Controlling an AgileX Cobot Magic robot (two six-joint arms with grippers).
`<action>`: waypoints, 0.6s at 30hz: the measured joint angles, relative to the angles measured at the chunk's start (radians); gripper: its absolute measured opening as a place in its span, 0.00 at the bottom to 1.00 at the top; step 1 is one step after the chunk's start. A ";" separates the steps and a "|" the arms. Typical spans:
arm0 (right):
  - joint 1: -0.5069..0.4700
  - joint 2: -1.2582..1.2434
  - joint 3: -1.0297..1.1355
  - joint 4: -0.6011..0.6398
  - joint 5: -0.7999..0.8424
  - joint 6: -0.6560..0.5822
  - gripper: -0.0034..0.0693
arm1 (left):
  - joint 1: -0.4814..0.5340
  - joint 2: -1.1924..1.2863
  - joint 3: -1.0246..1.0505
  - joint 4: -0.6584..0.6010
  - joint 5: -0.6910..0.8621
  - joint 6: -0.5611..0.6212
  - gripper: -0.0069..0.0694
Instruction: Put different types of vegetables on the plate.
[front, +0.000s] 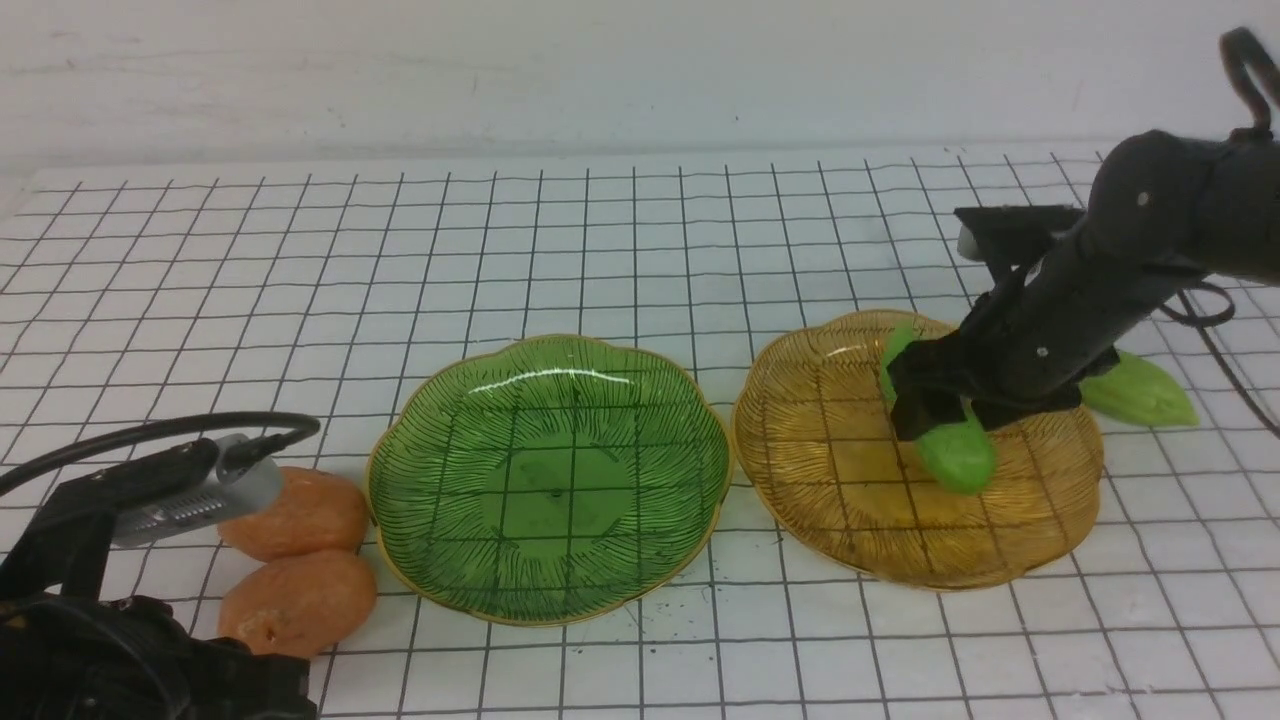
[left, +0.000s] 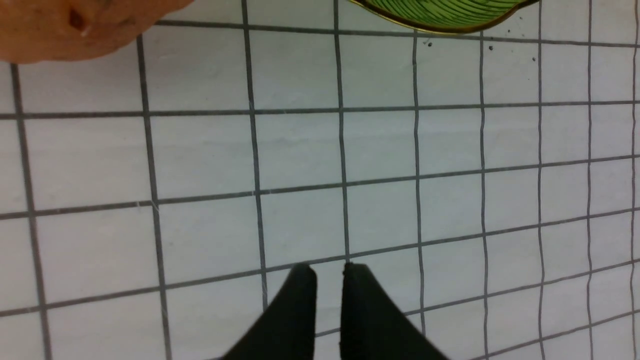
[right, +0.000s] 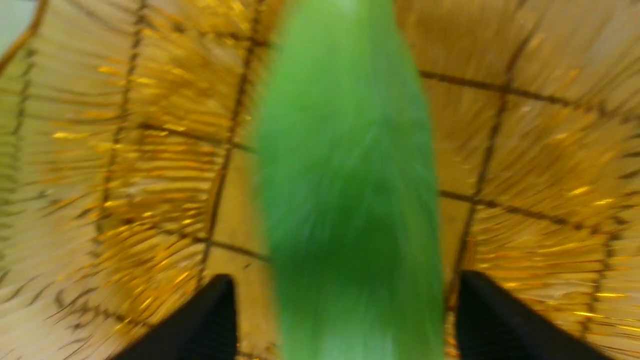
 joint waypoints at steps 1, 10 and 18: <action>0.000 0.000 -0.005 -0.018 -0.001 0.010 0.86 | 0.000 0.000 0.000 0.000 0.000 0.000 0.18; -0.013 0.000 -0.123 -0.406 0.026 0.180 0.98 | 0.000 0.000 0.000 0.000 0.000 -0.001 0.21; -0.116 0.055 -0.170 -0.559 0.027 0.254 0.86 | 0.000 0.000 0.000 0.000 0.000 -0.001 0.21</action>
